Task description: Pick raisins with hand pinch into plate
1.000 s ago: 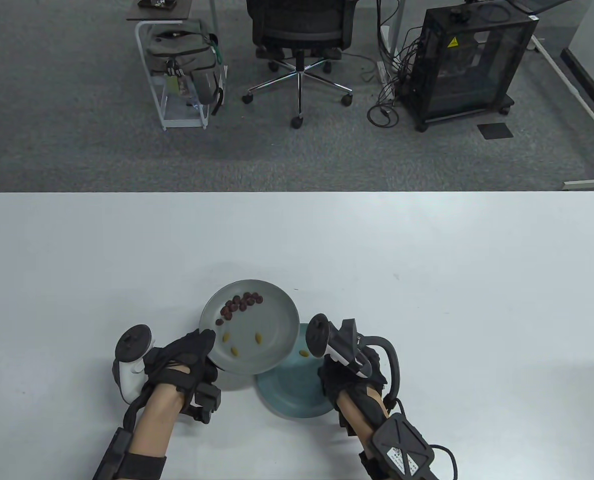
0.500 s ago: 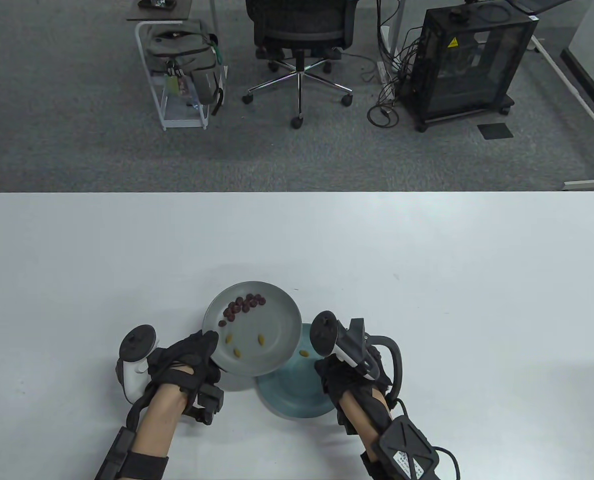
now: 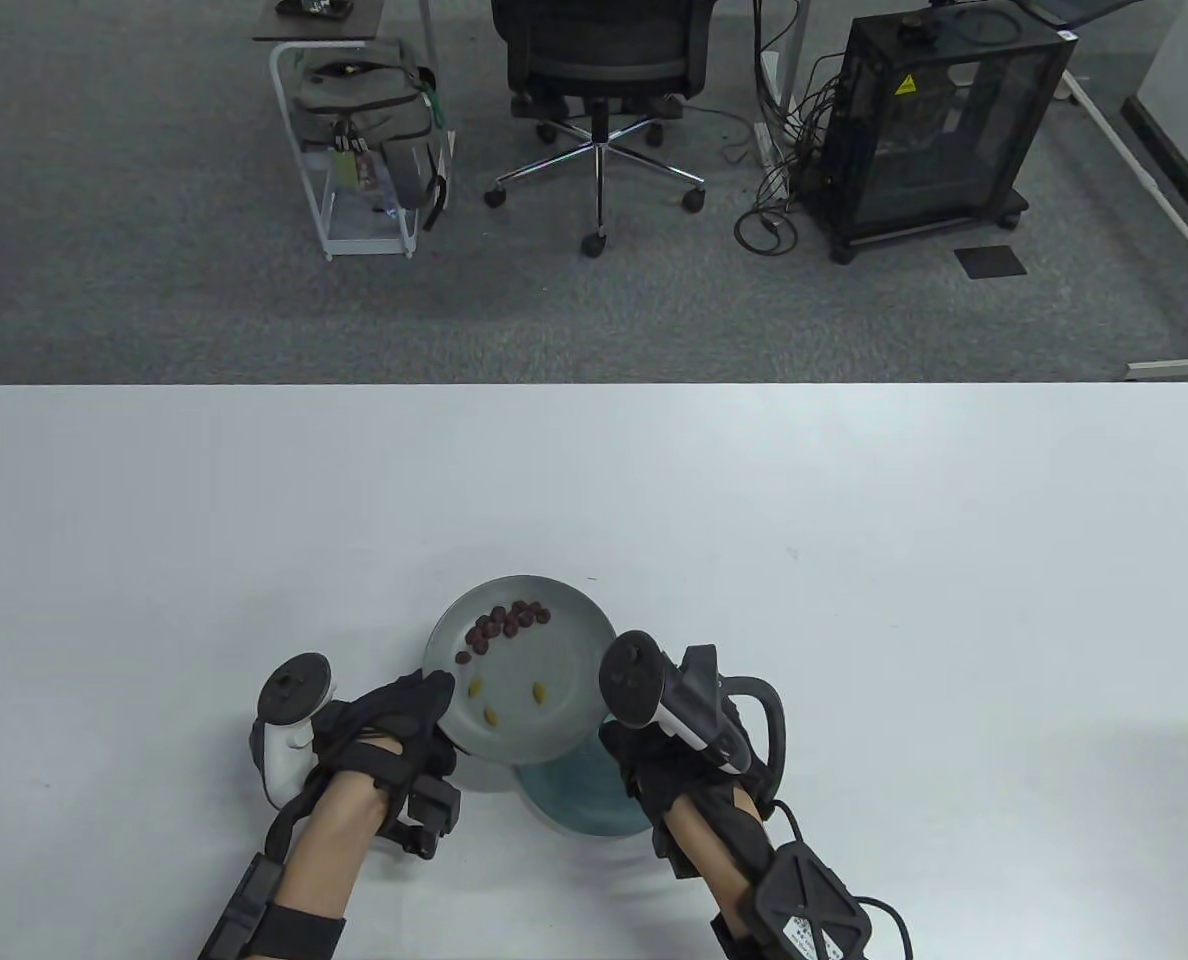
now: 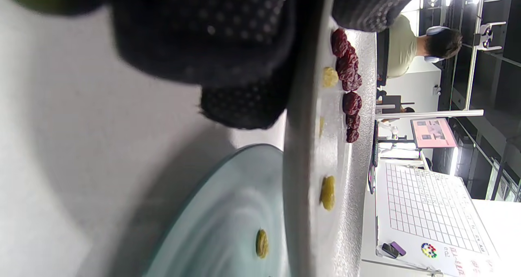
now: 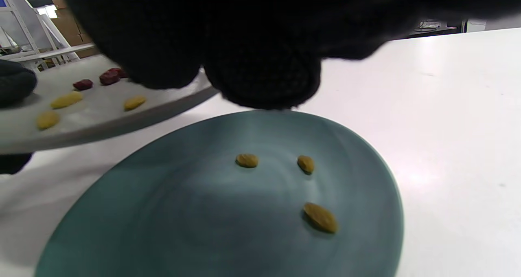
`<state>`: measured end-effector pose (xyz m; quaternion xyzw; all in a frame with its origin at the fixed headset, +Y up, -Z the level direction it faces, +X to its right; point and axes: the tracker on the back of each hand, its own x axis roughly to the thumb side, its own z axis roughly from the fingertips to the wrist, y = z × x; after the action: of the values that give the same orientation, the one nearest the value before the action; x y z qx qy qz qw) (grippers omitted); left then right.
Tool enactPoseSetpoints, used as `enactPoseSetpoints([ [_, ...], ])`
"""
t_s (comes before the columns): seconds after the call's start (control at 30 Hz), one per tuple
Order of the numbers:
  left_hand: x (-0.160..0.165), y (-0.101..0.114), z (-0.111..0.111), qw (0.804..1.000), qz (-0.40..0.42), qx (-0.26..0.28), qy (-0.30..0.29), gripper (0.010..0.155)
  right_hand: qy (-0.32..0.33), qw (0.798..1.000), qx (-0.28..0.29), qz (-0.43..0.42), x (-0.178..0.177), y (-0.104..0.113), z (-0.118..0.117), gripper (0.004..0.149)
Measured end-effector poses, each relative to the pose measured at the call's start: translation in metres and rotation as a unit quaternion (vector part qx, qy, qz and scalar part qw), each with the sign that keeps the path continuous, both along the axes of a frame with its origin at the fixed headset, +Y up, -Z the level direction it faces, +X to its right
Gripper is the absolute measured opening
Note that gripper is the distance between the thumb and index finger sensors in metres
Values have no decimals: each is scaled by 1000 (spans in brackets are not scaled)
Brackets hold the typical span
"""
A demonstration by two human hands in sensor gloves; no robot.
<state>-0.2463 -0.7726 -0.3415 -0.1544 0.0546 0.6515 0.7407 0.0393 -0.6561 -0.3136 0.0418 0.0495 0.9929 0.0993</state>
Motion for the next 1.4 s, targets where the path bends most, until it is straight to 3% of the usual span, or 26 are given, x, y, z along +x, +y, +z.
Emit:
enactPoseSetpoints([
  [0.87,42,-5,10,998,-11,-6,-67,53,-6,999,-31,7,-13,-17,-8,52],
  [1.4,46,-4,12,997,1,-7,-72,53,-39,998,-47,34,-19,-20,-16,54],
])
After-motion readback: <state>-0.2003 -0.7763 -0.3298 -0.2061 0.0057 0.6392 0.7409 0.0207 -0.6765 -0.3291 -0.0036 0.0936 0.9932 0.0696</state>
